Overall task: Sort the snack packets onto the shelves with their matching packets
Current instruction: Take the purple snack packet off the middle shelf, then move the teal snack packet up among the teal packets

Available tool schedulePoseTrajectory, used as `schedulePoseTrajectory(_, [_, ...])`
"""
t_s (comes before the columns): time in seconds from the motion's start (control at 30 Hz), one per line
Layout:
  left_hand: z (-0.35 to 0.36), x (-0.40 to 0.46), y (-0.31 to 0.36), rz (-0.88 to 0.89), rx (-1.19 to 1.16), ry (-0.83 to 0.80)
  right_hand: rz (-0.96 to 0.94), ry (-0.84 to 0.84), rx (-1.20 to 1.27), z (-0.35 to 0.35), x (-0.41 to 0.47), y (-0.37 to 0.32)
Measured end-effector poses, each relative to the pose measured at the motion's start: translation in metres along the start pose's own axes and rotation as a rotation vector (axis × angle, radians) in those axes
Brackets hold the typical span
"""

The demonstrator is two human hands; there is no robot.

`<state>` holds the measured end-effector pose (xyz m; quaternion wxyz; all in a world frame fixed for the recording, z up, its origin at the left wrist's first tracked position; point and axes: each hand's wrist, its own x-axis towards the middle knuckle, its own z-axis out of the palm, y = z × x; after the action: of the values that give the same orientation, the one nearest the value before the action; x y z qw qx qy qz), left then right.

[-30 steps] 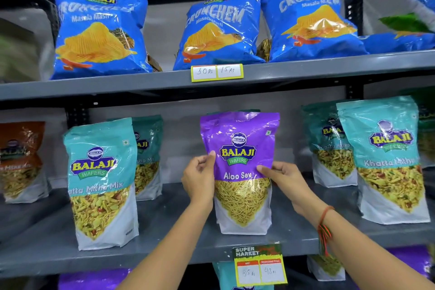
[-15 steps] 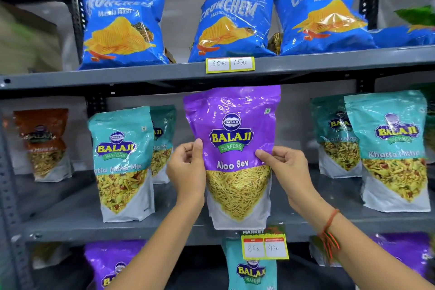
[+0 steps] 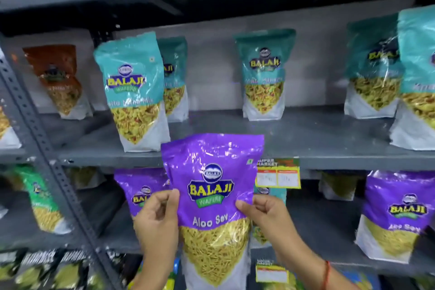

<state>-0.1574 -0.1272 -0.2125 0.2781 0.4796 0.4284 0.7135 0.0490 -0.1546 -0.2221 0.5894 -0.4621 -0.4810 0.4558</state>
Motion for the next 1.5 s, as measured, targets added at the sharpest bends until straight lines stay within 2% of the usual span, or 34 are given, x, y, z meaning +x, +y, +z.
schedulePoseTrajectory(0.27, [-0.007,0.015,-0.111,-0.122,0.399,0.013,0.190,0.104,-0.105,0.025,0.043,0.101])
schedulePoseTrajectory(0.43, [0.009,0.052,-0.155,-0.209,0.510,0.002,0.214,0.160,-0.133,0.043,0.086,0.129])
schedulePoseTrajectory(0.67, [0.016,0.056,-0.177,-0.338,0.488,0.027,0.237,0.274,-0.191,0.050,0.111,0.169])
schedulePoseTrajectory(0.8, [0.016,0.053,-0.183,-0.382,0.419,0.003,0.220,0.265,-0.235,0.048,0.113,0.175])
schedulePoseTrajectory(0.93, [0.022,0.048,-0.175,-0.508,0.279,0.072,0.274,0.165,-0.122,0.047,0.104,0.174])
schedulePoseTrajectory(1.03, [0.041,0.031,-0.155,-0.401,0.195,0.144,0.206,0.163,-0.173,0.034,0.083,0.168])
schedulePoseTrajectory(1.13, [0.069,0.005,-0.138,-0.263,0.172,0.050,0.029,0.307,-0.307,0.005,0.058,0.150])
schedulePoseTrajectory(1.27, [0.104,-0.026,-0.150,-0.193,0.351,-0.303,-0.110,0.625,-0.295,-0.046,0.052,0.124])
schedulePoseTrajectory(1.33, [0.119,-0.032,-0.159,-0.194,0.477,-0.412,-0.092,0.741,-0.284,-0.074,0.061,0.120])
schedulePoseTrajectory(1.4, [0.129,-0.032,-0.164,-0.203,0.543,-0.441,0.029,0.703,-0.273,-0.097,0.069,0.119])
schedulePoseTrajectory(1.5, [0.138,-0.030,-0.170,-0.216,0.585,-0.482,0.186,0.469,-0.191,-0.112,0.073,0.121])
